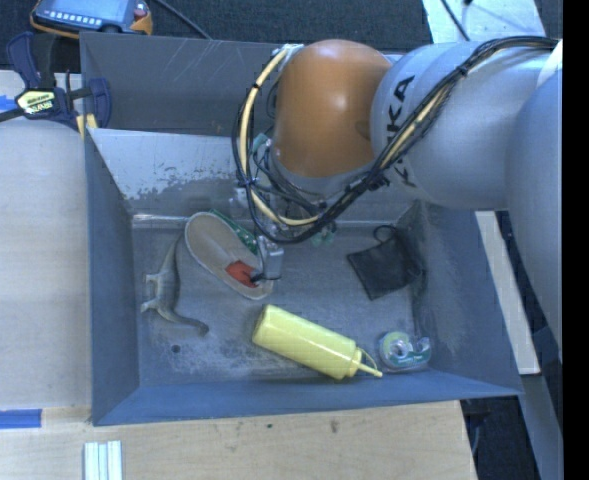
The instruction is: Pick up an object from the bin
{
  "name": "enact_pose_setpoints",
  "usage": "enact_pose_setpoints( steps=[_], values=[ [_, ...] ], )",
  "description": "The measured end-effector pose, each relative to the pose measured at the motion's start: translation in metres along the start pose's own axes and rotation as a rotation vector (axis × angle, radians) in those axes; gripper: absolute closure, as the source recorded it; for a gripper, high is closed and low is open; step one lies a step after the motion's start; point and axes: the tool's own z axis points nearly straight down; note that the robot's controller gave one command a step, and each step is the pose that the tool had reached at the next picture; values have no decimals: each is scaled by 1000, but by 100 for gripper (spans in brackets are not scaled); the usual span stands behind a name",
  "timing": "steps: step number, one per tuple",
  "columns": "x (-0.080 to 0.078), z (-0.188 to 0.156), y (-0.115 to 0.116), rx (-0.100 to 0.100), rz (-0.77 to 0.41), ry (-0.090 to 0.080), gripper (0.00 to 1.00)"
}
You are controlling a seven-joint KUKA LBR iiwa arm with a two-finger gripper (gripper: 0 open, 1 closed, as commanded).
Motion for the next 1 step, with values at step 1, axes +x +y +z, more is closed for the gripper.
enact_pose_setpoints(
  steps=[1],
  values=[
    [41, -9, -27, 1, -68, 0, 0]
  ],
)
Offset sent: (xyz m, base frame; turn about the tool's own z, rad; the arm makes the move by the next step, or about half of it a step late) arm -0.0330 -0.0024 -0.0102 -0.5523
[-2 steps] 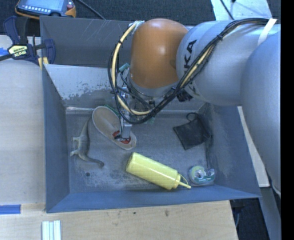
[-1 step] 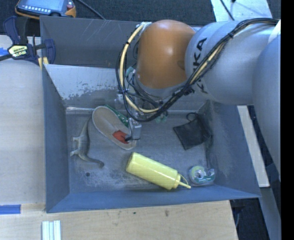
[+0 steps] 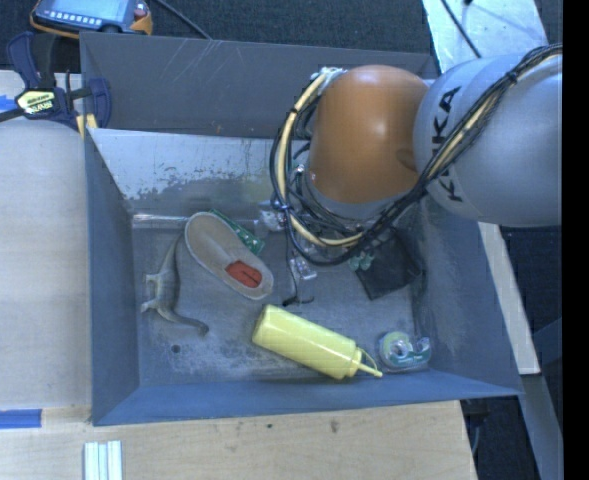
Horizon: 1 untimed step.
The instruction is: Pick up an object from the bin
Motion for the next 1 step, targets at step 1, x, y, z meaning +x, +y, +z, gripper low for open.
enact_pose_setpoints(
  steps=[1],
  values=[
    [7, 4, 2, 1, 242, -1, 0]
  ],
)
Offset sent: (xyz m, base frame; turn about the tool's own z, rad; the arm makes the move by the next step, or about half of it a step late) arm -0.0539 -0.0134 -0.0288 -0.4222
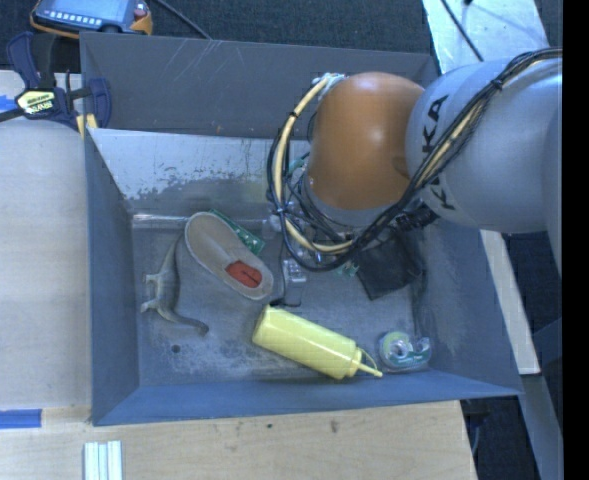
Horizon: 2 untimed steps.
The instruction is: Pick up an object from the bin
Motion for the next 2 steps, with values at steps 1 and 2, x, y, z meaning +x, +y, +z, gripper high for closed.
enact_pose_setpoints(
  steps=[1, 2],
  values=[
    [17, 9, -3, -1, -240, 1, 0],
    [10, 57, 7, 1, -423, -5, 0]
  ],
)
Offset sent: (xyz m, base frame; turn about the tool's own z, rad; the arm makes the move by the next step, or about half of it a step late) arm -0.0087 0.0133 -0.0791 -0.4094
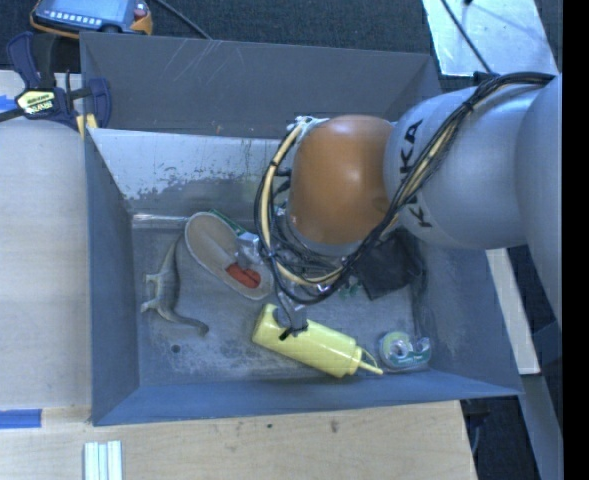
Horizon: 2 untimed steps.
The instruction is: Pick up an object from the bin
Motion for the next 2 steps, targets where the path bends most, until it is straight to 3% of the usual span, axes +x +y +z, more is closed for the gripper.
enact_pose_setpoints(
  steps=[1, 2],
  values=[
    [-4, 22, 4, 4, 6, 6, 0],
    [-1, 22, -14, -4, -171, -20, 0]
  ],
)
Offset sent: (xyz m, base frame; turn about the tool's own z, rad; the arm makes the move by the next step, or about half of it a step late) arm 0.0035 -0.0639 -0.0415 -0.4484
